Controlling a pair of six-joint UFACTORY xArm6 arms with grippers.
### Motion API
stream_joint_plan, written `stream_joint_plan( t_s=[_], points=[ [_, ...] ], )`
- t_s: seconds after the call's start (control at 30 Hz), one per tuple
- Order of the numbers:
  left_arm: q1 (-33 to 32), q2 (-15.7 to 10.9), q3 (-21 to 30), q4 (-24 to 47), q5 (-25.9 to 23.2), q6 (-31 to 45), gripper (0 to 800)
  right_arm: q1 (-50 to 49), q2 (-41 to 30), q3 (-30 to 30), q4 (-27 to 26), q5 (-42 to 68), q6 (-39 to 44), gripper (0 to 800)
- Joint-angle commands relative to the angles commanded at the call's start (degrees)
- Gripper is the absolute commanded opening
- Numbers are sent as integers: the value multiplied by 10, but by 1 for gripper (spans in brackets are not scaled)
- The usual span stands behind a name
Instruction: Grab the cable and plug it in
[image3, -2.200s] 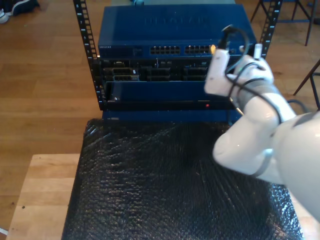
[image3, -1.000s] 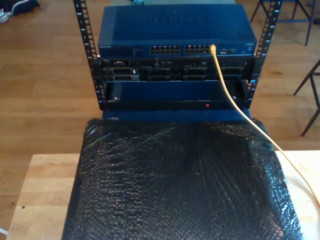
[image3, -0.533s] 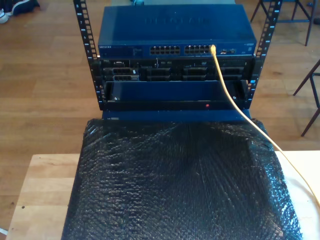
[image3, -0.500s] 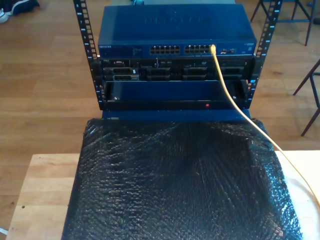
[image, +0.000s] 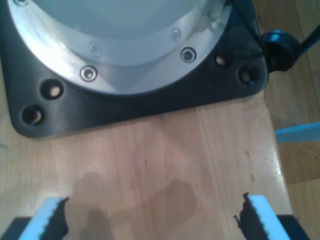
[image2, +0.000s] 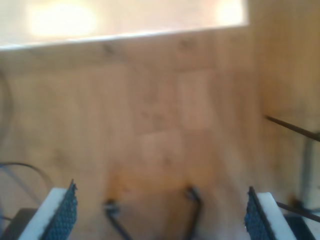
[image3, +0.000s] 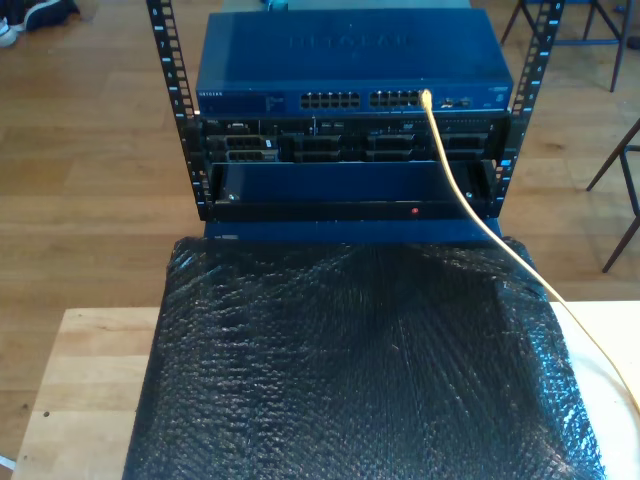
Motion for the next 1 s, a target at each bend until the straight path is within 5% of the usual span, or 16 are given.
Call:
stream_joint_plan(
  t_s=[0.47, 1.0],
  points=[
    [0, -1, 0, 0, 1, 0, 800, -84, -31, 36, -134, 99, -47, 792],
    [0, 0, 0, 0, 1, 0, 800, -189, -103, 150, -139, 102, -195, 793]
  ],
)
